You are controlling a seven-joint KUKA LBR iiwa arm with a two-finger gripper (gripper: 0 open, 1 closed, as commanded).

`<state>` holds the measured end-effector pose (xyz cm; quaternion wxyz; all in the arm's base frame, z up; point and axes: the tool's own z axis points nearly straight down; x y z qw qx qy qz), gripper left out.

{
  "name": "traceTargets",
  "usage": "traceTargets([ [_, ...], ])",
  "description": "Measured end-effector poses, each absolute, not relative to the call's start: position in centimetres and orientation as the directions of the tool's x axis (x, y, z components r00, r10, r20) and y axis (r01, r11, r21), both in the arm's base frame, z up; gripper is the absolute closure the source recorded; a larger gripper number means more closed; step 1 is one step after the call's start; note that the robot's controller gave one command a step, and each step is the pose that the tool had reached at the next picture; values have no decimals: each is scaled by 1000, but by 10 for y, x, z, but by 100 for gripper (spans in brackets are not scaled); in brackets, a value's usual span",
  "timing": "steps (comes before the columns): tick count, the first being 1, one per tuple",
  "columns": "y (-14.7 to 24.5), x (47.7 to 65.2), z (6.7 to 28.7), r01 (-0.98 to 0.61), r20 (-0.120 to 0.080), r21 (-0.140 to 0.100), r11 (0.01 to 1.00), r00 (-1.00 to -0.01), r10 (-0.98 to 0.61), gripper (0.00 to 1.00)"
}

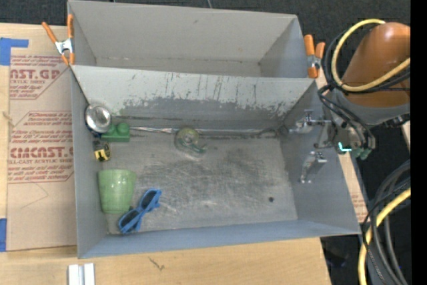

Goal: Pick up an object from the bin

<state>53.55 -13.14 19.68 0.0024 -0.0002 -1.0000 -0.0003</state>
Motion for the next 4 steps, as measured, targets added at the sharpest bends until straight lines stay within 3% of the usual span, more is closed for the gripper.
traceTargets([
  [1,-24,513,119,-4,6,5,1000,-1000,-4,0],
  [2,-55,574,70,-63,-6,1,998,-998,-63,0],
  [3,-55,573,75,-64,-5,0,998,-998,-64,100],
  [4,-72,596,245,-303,-10,-4,953,-953,-303,100],
])
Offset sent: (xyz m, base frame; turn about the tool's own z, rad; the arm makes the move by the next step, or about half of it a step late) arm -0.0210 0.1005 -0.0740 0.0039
